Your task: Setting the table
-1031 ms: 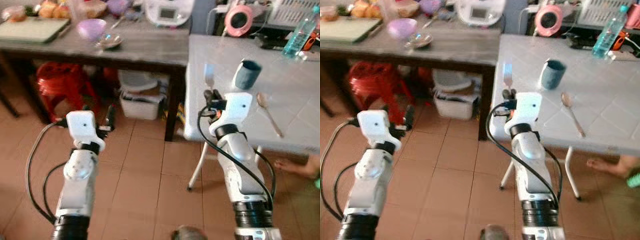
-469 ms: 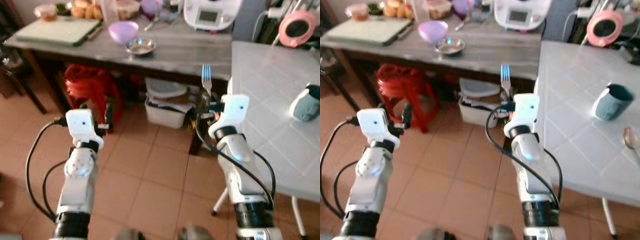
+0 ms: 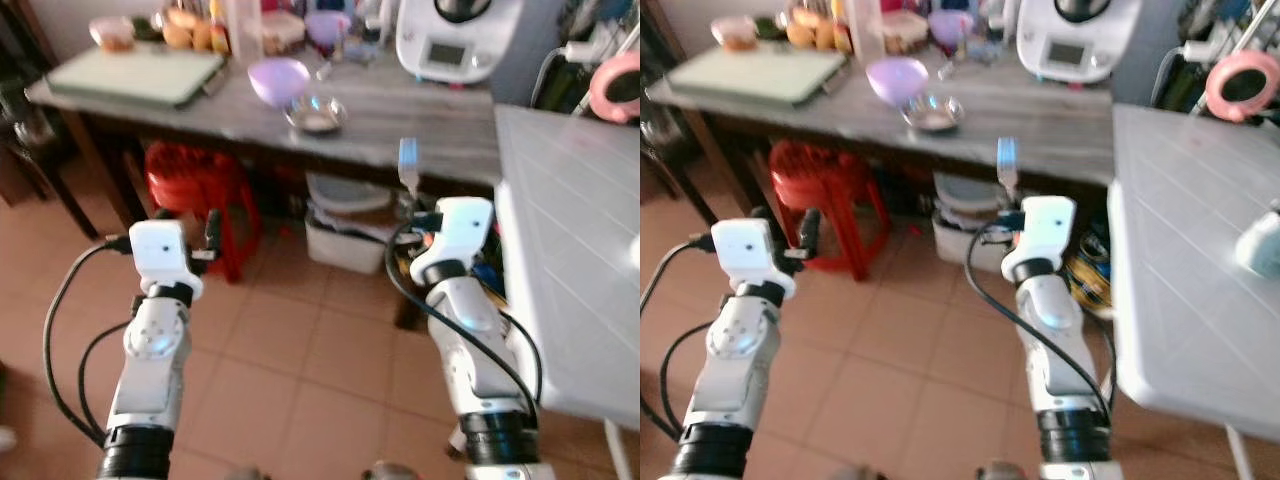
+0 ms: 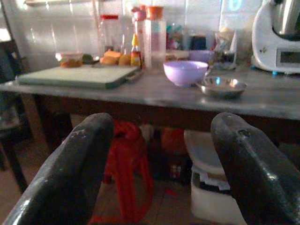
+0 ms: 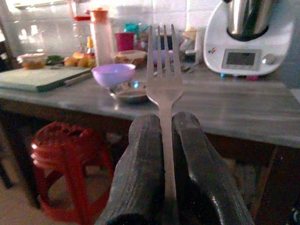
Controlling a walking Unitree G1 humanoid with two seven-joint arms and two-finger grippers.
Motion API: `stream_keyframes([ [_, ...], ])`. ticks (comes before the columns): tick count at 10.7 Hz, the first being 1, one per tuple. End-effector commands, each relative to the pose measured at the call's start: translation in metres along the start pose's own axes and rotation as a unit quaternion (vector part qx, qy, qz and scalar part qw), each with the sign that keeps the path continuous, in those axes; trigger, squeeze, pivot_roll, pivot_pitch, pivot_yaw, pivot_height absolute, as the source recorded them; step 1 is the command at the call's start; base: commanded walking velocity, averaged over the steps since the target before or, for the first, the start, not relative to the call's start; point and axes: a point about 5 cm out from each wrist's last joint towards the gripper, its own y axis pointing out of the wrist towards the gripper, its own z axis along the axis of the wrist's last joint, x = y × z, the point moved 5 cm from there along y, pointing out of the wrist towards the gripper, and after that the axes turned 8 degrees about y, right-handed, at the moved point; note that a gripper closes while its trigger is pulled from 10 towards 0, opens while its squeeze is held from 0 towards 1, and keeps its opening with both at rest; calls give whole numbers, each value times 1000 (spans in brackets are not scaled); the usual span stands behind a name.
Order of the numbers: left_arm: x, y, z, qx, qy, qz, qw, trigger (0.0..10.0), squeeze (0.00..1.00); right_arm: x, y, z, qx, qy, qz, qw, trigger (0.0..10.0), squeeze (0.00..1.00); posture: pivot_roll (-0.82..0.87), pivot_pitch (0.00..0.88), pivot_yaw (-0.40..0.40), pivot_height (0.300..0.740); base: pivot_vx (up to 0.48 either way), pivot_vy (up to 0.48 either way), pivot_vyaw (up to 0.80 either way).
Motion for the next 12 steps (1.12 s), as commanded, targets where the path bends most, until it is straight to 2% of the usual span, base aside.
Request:
stream_keyframes([
  [1, 10, 2, 5, 10, 3, -13, 1000, 10000, 0, 10, 0, 8, 13, -4, -14, 1000, 10000, 0, -21, 47, 8, 740, 480, 0, 0],
  [7, 18, 1, 8, 16, 0, -26, 1000, 10000, 0, 10, 1, 6, 9, 10, -16, 1000, 10000, 0, -20, 48, 10, 740, 480, 0, 0],
  [10, 19, 3, 11, 22, -5, -29, 999, 10000, 0, 8, 5, 9, 12, 12, -14, 1000, 10000, 0, -15, 67, 11, 740, 480, 0, -698],
  [12, 20, 1, 22, 35, -7, -33, 999, 10000, 0, 4, 7, 14, 18, 17, -11, 1000, 10000, 0, -14, 114, 13, 740, 397, 0, 0],
])
